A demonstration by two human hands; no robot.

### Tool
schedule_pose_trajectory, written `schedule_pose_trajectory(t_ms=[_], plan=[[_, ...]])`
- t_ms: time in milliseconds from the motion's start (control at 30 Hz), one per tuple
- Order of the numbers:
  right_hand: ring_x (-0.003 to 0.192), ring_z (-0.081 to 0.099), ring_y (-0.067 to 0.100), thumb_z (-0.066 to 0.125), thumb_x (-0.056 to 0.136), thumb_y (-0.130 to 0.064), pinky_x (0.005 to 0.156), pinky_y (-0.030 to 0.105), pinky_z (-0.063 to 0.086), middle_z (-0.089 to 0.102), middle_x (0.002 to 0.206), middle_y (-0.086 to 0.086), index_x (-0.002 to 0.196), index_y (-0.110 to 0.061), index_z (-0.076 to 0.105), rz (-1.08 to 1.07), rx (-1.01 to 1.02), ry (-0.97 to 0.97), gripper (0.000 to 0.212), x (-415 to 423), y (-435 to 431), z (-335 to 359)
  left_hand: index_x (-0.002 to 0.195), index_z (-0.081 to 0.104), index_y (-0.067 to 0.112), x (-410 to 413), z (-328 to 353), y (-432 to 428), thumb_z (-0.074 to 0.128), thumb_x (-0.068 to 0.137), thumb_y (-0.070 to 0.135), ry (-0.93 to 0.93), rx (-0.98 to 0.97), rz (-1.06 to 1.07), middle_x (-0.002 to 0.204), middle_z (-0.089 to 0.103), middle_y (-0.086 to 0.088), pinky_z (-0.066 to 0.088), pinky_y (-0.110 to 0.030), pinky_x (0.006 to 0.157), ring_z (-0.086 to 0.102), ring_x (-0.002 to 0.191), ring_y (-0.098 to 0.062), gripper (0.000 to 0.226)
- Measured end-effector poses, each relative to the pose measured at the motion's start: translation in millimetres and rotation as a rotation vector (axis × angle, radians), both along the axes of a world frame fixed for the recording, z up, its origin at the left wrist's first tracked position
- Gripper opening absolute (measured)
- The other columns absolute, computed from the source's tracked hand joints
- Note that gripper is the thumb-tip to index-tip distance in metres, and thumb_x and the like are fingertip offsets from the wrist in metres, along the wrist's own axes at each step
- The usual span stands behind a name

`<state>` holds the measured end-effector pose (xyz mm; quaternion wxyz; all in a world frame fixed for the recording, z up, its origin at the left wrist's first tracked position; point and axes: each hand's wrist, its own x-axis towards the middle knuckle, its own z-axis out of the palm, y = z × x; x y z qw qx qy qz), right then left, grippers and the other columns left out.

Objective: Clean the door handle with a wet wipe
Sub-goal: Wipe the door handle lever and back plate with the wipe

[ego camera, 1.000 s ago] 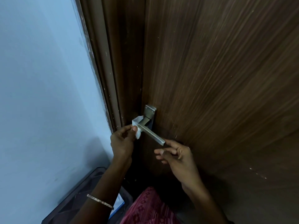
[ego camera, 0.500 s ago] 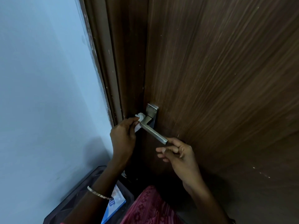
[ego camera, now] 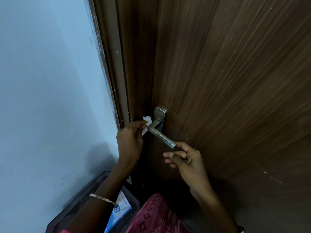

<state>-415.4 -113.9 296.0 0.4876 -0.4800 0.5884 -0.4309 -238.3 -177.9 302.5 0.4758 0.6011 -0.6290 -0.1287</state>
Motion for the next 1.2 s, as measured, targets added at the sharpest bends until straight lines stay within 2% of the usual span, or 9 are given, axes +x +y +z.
schedule_pose_trajectory(t_ms=[100,200,267,333,533,733,900,1033,1200], plan=[[0.085,0.078,0.013,0.062,0.097,-0.004,0.069,0.021,0.057,0.082,0.093,-0.003,0.124,-0.022,0.065,-0.009,0.007,0.01,0.033,-1,0,0,0.108,0.077,0.011,-3,0,6,0.072,0.085,0.004,0.016,0.004,0.042,0.104,0.077,-0.002,0.056,-0.029,0.087,0.072,0.091,-0.017,0.025],[0.091,0.077,0.01,0.064,0.096,-0.006,0.081,0.03,0.061,0.081,0.097,-0.006,0.134,-0.017,0.062,-0.02,-0.007,0.051,0.04,1,4,0,0.107,0.077,0.012,-6,-2,15,0.073,0.085,0.006,0.099,0.003,0.047,0.103,0.077,-0.003,0.056,-0.029,0.086,0.071,0.09,-0.017,0.023],[0.096,0.076,0.01,0.067,0.094,-0.006,0.088,0.036,0.062,0.08,0.101,-0.006,0.139,-0.017,0.059,-0.042,0.003,0.032,0.047,6,8,-2,0.105,0.077,0.016,-12,-4,26,0.072,0.085,0.008,0.102,-0.009,0.035,0.099,0.077,-0.001,0.052,-0.022,0.08,0.07,0.086,-0.012,0.022],[0.1,0.075,0.009,0.07,0.092,-0.008,0.087,0.033,0.062,0.079,0.106,-0.006,0.141,-0.021,0.056,-0.051,0.044,-0.068,0.052,11,13,0,0.102,0.078,0.019,-24,-6,38,0.071,0.085,0.01,0.075,-0.026,0.013,0.093,0.077,0.002,0.048,-0.017,0.072,0.068,0.08,-0.007,0.02],[0.114,0.071,0.019,0.067,0.094,-0.019,0.095,0.036,0.058,0.076,0.118,0.006,0.138,-0.021,0.06,0.026,-0.028,-0.351,0.044,10,23,10,0.102,0.077,0.019,-45,-13,62,0.071,0.083,-0.003,0.146,-0.044,-0.111,0.095,0.075,0.008,0.048,-0.007,0.078,0.065,0.087,0.004,0.03],[0.102,0.075,0.018,0.059,0.099,-0.032,0.084,0.03,0.06,0.08,0.102,0.002,0.114,-0.023,0.076,-0.094,-0.092,-0.202,0.025,4,28,13,0.111,0.073,0.022,-52,-6,75,0.062,0.088,-0.004,0.145,-0.025,-0.261,0.101,0.072,0.015,0.046,-0.006,0.081,0.064,0.094,0.009,0.036],[0.092,0.079,0.02,0.072,0.092,-0.018,0.086,0.039,0.061,0.082,0.094,0.004,0.109,-0.02,0.079,-0.209,-0.152,-0.189,0.018,-12,27,18,0.119,0.061,0.017,-53,3,82,0.056,0.093,-0.003,0.421,0.089,-0.446,0.109,0.073,0.011,0.054,-0.019,0.088,0.069,0.104,-0.005,0.033],[0.085,0.078,0.008,0.076,0.089,-0.018,0.082,0.033,0.062,0.082,0.088,-0.006,0.105,-0.023,0.08,-0.383,-0.233,-0.02,0.017,-26,23,17,0.11,0.058,0.015,-47,11,75,0.054,0.089,-0.01,0.517,0.097,-0.252,0.094,0.074,0.003,0.058,-0.029,0.081,0.072,0.089,-0.011,0.033],[0.096,0.075,0.003,0.08,0.085,-0.019,0.086,0.034,0.062,0.079,0.098,-0.013,0.105,-0.024,0.079,-0.292,-0.175,0.026,0.021,0,17,6,0.115,0.062,0.015,-26,11,58,0.061,0.088,-0.002,0.322,0.049,0.026,0.107,0.066,0.004,0.053,-0.02,0.079,0.062,0.093,0.0,0.032]])
